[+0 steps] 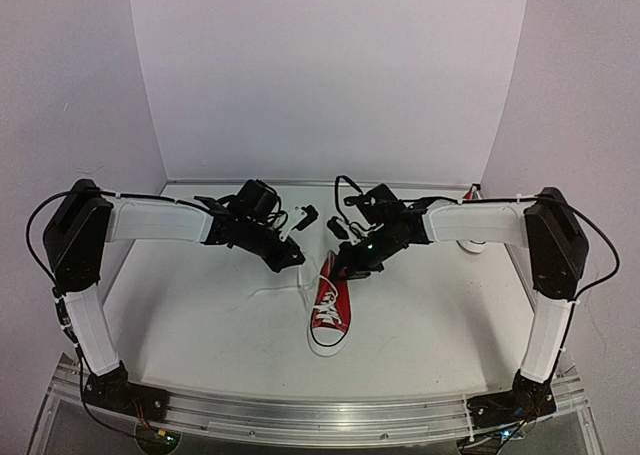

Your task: Tie the shoes

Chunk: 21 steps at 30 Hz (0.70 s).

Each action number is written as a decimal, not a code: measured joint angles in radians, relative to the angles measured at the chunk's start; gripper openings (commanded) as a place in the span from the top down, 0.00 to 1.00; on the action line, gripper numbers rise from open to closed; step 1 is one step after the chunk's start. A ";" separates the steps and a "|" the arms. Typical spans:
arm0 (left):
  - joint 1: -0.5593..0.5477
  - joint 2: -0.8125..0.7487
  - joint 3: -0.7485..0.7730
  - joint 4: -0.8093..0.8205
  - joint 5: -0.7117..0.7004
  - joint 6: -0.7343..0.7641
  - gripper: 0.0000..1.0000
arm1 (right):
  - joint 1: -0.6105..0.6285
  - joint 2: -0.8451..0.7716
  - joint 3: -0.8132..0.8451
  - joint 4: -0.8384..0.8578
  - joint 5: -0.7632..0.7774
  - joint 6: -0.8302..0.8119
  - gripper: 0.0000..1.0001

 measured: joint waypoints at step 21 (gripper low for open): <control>0.010 0.008 0.006 0.001 -0.018 -0.026 1.00 | 0.000 0.096 0.053 -0.001 0.010 -0.021 0.94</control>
